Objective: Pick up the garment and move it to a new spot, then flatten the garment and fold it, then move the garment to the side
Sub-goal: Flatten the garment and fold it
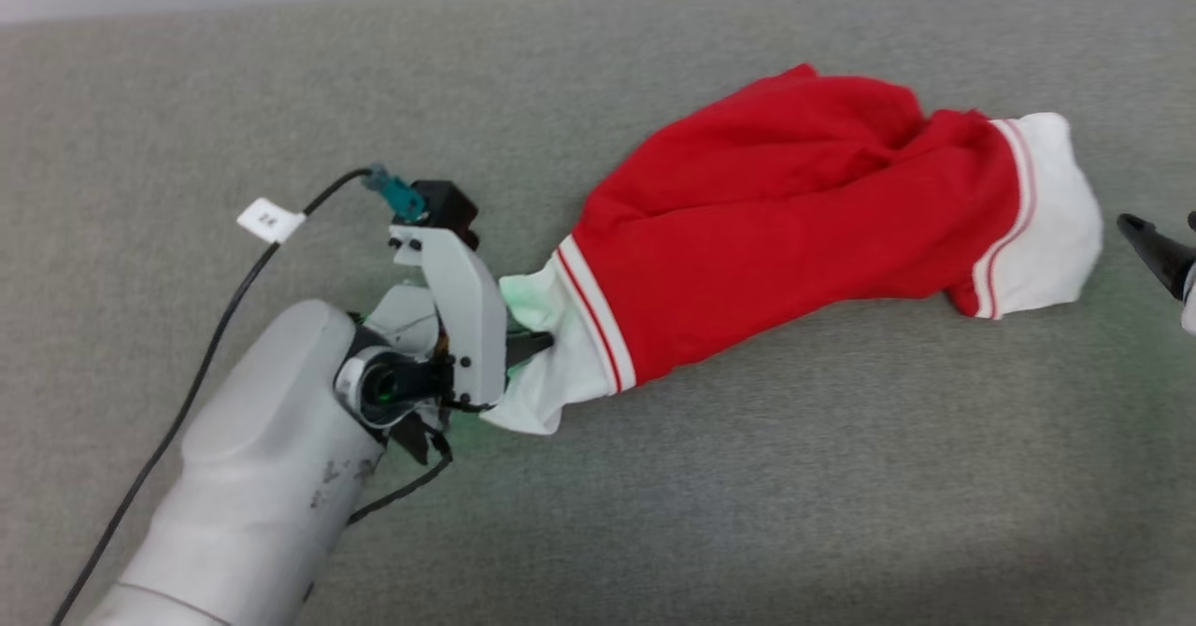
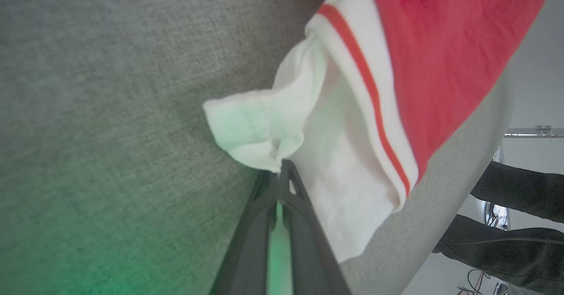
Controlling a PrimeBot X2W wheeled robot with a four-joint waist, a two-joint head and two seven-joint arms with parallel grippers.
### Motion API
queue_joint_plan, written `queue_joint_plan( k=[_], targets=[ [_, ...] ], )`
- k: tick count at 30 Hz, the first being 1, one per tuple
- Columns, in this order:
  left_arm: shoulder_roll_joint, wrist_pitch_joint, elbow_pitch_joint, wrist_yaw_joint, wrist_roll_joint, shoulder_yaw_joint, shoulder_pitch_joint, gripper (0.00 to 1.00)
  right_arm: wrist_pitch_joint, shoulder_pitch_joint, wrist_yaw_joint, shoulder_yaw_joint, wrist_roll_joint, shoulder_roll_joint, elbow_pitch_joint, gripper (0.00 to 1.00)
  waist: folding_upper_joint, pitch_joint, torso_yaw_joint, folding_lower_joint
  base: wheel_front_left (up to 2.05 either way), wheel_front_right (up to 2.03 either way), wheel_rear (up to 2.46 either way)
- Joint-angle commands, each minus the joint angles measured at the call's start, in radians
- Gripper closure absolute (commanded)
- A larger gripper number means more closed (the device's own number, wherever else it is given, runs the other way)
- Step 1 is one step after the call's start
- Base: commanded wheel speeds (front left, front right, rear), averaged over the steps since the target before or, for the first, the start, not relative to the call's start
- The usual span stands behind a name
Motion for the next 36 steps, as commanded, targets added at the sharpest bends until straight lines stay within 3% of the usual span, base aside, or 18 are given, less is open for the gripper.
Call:
queue_joint_plan(
  k=[1,13,19,20,22,36],
  targets=[
    [0.001,-0.005,0.007,0.003,-0.001,-0.022,-0.002,1.0,0.007,-0.042,-0.001,0.018,0.014,0.002,0.048,0.0,0.0,0.045,0.047,0.0,0.0,0.0,0.0],
    [0.0,-0.03,-0.021,0.008,-0.034,-0.104,-0.053,1.0,-0.007,-0.222,-0.001,0.116,-0.019,0.016,0.355,0.0,0.0,0.114,0.105,0.0,0.0,0.0,0.0],
    [0.008,-0.046,-0.034,0.009,-0.058,-0.14,-0.055,1.0,-0.006,-0.225,0.0,0.174,0.031,0.044,0.417,0.02,0.0,0.128,0.109,0.0,0.0,0.0,0.0],
    [0.01,-0.048,-0.035,0.009,-0.062,-0.144,-0.057,1.0,-0.006,-0.225,0.0,0.185,0.04,0.047,0.419,0.52,0.0,0.129,0.108,0.0,0.0,0.0,0.0],
    [0.012,-0.055,-0.033,0.01,-0.069,-0.151,-0.063,1.0,-0.016,-0.229,0.0,0.198,0.053,0.045,0.427,1.0,0.0,0.131,0.106,0.0,0.0,0.0,0.0],
    [0.009,-0.249,-0.068,0.002,-0.207,-0.064,-0.091,1.0,-0.18,-0.287,-0.001,0.2,0.157,-0.005,0.429,1.0,0.0,0.003,0.112,0.0,0.0,0.0,0.0]
  ],
)
